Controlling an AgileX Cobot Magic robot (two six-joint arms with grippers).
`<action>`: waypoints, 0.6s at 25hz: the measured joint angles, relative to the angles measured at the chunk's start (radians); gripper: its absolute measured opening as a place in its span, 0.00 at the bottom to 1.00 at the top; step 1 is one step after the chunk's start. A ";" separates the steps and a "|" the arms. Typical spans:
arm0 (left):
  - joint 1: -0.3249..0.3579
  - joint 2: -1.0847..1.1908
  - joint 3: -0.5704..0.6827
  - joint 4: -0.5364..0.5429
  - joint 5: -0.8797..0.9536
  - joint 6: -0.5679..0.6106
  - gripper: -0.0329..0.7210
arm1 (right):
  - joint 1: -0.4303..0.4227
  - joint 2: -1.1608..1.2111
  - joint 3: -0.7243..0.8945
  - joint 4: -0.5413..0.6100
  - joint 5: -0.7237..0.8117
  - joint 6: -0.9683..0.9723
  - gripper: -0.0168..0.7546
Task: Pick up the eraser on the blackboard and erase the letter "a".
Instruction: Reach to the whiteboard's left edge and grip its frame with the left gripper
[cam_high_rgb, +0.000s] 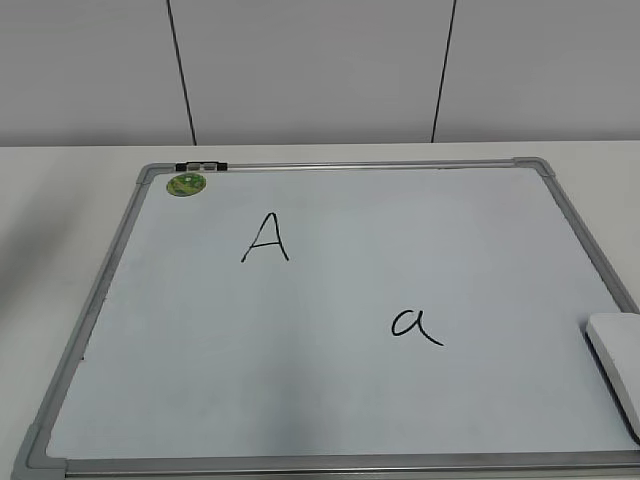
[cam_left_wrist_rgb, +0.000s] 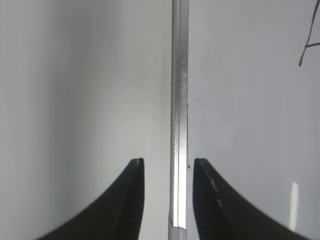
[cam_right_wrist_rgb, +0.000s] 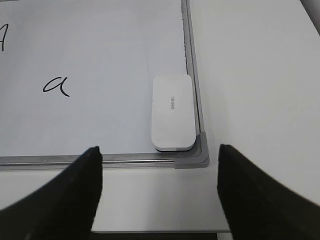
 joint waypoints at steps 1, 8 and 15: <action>0.000 0.048 -0.021 -0.009 0.000 0.000 0.37 | 0.000 0.000 0.000 0.000 0.000 0.000 0.71; -0.002 0.300 -0.129 0.002 0.002 -0.007 0.37 | 0.000 0.000 0.000 0.000 0.000 0.000 0.71; -0.085 0.459 -0.249 0.087 0.002 -0.009 0.37 | 0.000 0.000 0.000 0.000 0.000 0.000 0.71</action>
